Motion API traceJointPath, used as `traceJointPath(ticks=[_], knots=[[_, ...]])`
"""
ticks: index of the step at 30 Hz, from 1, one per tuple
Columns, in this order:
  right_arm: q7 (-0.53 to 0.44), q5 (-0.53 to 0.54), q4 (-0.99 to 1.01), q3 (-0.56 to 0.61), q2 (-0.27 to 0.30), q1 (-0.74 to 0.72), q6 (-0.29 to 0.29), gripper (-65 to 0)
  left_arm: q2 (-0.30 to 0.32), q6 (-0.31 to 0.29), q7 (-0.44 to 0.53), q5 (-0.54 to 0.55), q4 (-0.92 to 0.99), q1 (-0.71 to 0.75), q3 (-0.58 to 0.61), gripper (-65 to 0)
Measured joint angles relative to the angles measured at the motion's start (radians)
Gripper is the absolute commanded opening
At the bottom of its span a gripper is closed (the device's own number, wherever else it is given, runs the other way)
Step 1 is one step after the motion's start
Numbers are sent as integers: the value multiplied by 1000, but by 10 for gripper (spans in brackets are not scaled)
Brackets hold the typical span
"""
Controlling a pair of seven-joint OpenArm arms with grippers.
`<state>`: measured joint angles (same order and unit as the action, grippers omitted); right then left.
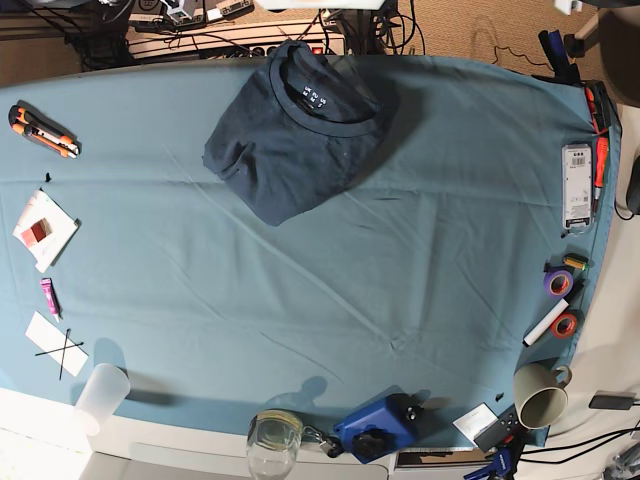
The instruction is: Fold the T-shirt properly
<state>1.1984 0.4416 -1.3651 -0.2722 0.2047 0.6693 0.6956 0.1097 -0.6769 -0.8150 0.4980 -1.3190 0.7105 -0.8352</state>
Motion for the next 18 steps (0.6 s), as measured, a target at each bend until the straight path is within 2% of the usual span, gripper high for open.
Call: traceJointPath(ticks=[3, 5, 7, 12, 14, 18], knots=[[-85, -23, 135, 3, 5, -85, 2, -650, 20, 29, 134, -166, 84, -42, 118, -650], [-161, -71, 224, 3, 15, -139, 0, -650, 27, 89, 234, -281, 138, -71, 212, -650], [-230, -117, 318, 10, 29, -188, -2, -650, 25, 174, 316, -388, 188, -98, 307, -650], [-369, -232, 531, 127, 82, -290, -5, -650, 19, 301, 417, -461, 302, -163, 483, -650], [-465, -281, 602, 198, 99, -327, -5, -650, 13, 342, 458, -487, 352, -190, 520, -650], [-627, -364, 696, 342, 106, -388, -11, -650, 8, 368, 549, -521, 487, -245, 538, -650]])
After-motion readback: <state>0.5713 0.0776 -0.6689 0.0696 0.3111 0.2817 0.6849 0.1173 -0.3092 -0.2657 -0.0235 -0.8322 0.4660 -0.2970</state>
